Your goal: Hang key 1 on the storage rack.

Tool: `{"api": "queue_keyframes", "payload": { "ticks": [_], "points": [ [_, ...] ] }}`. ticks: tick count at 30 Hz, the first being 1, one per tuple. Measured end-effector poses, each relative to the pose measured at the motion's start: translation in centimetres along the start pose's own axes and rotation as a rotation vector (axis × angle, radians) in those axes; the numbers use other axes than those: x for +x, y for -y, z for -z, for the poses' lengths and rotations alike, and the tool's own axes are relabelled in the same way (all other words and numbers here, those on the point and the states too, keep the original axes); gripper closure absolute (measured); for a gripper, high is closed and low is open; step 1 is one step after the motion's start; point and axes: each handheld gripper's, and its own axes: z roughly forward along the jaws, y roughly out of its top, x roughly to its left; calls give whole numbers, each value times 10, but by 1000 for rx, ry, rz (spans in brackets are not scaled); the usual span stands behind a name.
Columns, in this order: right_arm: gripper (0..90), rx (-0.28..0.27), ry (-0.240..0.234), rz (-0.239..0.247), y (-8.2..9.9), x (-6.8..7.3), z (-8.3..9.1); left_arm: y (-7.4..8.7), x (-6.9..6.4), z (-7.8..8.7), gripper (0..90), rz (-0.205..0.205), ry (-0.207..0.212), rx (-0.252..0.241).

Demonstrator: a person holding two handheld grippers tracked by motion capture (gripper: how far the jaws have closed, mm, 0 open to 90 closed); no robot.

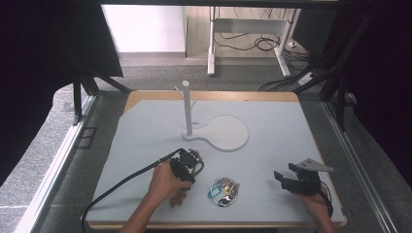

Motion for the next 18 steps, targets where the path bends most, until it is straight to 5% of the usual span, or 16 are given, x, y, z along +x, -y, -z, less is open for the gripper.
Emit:
{"api": "queue_keyframes", "payload": {
  "ticks": [11, 18],
  "points": [
    [296, -2, 15, -13, 2, -3, 1, 2, 4, 3, 665, -6, 20, -8],
    [296, -4, 8, -19, 1, -3, 2, 8, 12, 21, 666, 2, 44, -46]
  ]
}}
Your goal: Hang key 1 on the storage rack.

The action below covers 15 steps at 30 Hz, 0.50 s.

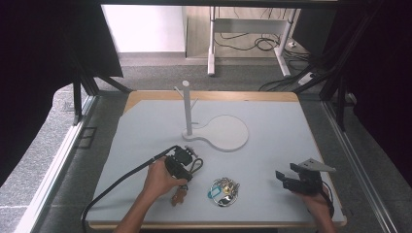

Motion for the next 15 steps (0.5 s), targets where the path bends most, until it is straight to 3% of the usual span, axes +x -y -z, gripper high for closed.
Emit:
{"api": "queue_keyframes", "payload": {
  "ticks": [15],
  "points": [
    [296, 10, 5, 4, 0, 3, -1, 16, 18, 43, 665, 24, 18, -98]
  ]
}}
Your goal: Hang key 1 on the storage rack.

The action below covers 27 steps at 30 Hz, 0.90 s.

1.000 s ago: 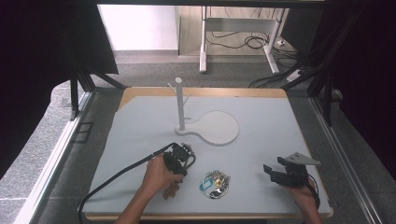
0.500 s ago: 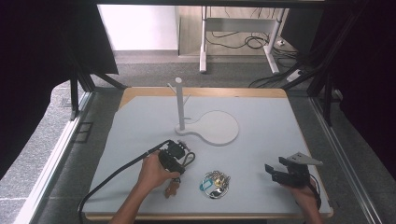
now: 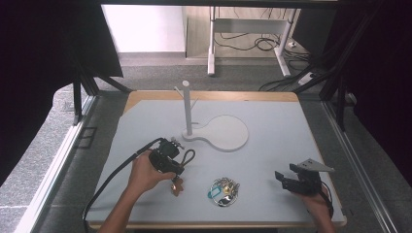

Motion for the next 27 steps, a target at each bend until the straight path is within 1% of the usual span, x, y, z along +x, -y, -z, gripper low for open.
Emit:
{"api": "queue_keyframes", "payload": {
  "ticks": [2, 3, 9, 12, 16, 21, 23, 27],
  "points": [
    [296, 0, -1, 1, 0, 0, 0, 2, 3, 4, 665, 19, 22, -18],
    [296, 0, 0, 1, 0, 0, 0, 3, 5, 5, 665, 21, 25, -23],
    [296, 1, 1, -1, 0, -1, 0, 11, 16, 14, 665, 48, 31, -42],
    [297, 4, 3, 3, 0, 0, 0, 15, 21, 20, 665, 54, 26, -61],
    [297, 5, 3, 9, 0, 1, -1, 16, 28, 28, 665, 60, 42, -82],
    [297, 6, 3, 9, 0, 1, -1, 18, 38, 38, 666, 81, 49, -108],
    [297, 5, 5, 6, 1, 1, 0, 18, 42, 42, 665, 88, 59, -124],
    [297, 5, 6, 3, 1, 0, 0, 19, 46, 46, 666, 94, 70, -144]
  ]
}}
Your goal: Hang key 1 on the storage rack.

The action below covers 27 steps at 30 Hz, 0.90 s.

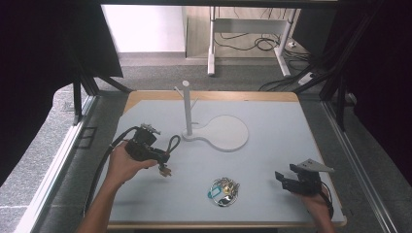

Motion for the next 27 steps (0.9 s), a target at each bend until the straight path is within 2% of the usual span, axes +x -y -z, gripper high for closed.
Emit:
{"api": "queue_keyframes", "payload": {
  "ticks": [5, 20, 27],
  "points": [
    [297, 0, 1, -3, 0, 0, 0, -4, 2, 6, 666, 3, -3, -15],
    [297, 5, 3, 1, 1, 0, -1, -24, 11, 23, 665, -5, -18, -16],
    [297, 5, 4, 0, 1, 0, 0, -34, 19, 32, 666, 11, -20, -38]
  ]
}}
